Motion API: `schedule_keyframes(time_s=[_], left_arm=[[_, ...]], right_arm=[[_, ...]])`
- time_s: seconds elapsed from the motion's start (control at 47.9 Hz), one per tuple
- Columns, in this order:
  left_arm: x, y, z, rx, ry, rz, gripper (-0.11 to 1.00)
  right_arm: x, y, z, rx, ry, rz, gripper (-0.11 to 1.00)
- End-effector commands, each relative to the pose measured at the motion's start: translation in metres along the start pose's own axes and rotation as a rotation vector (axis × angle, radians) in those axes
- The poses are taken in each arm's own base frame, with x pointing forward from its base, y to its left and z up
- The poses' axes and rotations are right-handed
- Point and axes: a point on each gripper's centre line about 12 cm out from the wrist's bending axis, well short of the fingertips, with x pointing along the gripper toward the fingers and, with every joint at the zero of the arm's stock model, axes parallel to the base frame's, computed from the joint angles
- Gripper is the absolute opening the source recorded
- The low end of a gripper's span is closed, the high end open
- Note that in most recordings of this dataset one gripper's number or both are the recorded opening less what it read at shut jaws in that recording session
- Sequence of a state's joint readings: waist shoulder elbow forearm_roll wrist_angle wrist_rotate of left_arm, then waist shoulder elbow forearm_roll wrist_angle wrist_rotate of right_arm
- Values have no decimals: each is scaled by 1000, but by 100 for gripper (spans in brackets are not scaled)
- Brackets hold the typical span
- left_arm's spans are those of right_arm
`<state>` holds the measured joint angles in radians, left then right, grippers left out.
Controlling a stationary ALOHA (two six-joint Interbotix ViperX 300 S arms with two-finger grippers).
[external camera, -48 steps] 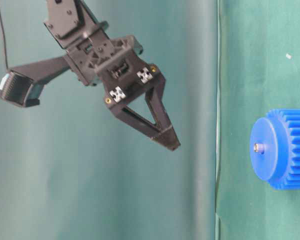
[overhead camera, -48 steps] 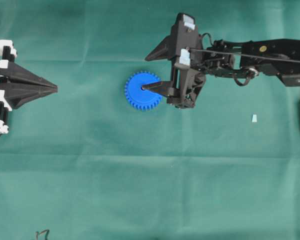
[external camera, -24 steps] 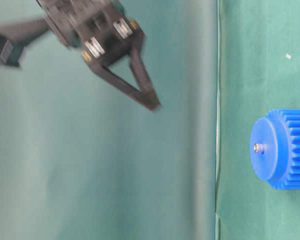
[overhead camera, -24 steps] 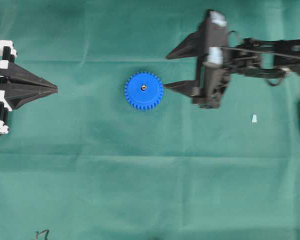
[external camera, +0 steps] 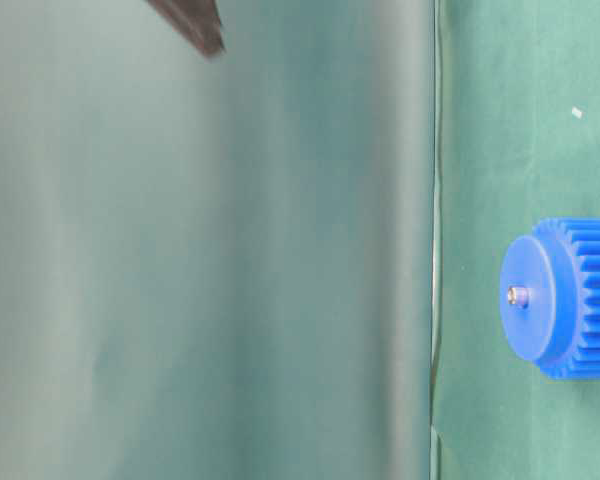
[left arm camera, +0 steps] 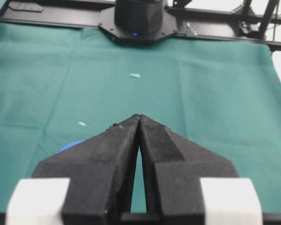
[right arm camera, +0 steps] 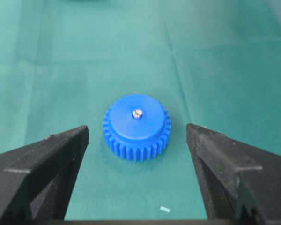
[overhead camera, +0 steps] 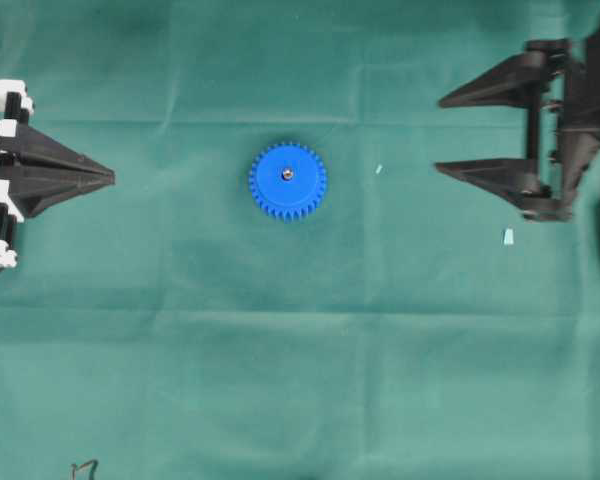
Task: Insert the shaft into the center hole of the gear.
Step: 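Open the right gripper and withdraw it to the right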
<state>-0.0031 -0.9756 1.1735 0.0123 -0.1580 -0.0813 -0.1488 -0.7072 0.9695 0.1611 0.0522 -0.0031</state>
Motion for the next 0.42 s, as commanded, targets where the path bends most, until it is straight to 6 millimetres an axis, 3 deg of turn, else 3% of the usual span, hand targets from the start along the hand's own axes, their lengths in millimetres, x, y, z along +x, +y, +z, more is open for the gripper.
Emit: schedule_keyframes(time_s=[0.0, 0.188, 0.396], left_arm=[[2, -1, 11, 0, -29, -2, 0], [2, -1, 11, 0, -29, -2, 0], [2, -1, 11, 0, -29, -1, 0]], right_arm=[[-13, 1, 2, -1, -31, 8, 90], [-31, 0, -8, 0, -51, 13, 90], [-36, -1, -13, 0, -56, 14, 90]])
